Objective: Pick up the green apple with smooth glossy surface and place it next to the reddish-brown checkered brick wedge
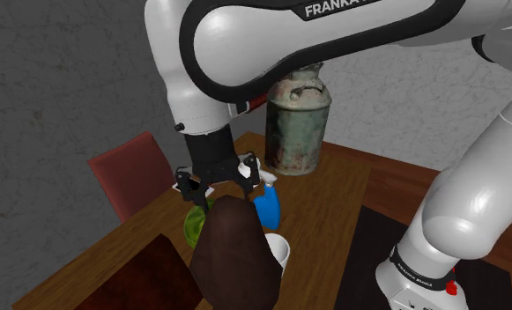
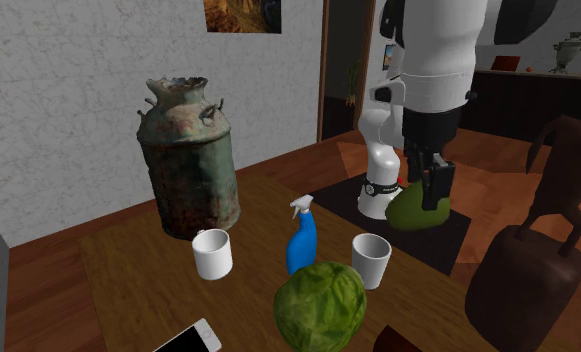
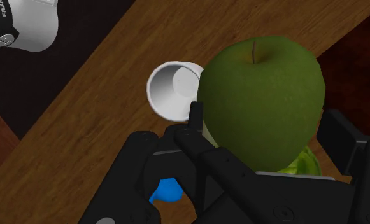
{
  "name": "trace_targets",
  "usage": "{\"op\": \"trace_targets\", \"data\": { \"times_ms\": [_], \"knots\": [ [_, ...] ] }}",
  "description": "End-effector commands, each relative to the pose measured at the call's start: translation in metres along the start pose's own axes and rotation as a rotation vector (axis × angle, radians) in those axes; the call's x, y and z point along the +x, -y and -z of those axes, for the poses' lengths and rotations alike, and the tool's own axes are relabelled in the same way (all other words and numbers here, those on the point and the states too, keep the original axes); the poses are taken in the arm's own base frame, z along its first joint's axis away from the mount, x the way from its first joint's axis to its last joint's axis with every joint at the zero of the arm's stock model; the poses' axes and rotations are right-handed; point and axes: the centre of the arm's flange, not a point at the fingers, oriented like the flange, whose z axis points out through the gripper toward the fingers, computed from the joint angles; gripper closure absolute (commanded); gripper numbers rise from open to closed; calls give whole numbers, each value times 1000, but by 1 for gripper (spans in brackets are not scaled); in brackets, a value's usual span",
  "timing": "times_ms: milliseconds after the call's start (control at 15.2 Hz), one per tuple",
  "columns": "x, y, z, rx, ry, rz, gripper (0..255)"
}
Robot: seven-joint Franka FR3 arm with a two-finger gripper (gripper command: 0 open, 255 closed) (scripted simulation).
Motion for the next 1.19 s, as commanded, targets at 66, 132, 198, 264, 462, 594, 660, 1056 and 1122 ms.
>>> {"op": "trace_targets", "data": {
  "times_ms": [66, 132, 198, 264, 462, 594, 660, 1056, 1122],
  "knots": [
    [-13, 21, -4, 1, 1, -1, 255],
    [-12, 21, -10, 1, 1, -1, 255],
    [-11, 22, -15, 1, 1, -1, 255],
    [-10, 23, -20, 1, 1, -1, 255],
    [-8, 24, -35, 1, 1, -1, 255],
    [-6, 26, -46, 1, 1, -1, 255],
    [-5, 26, -51, 1, 1, -1, 255],
    [0, 30, -82, 1, 1, -1, 255],
    [1, 31, -87, 1, 1, -1, 255]
  ]
}}
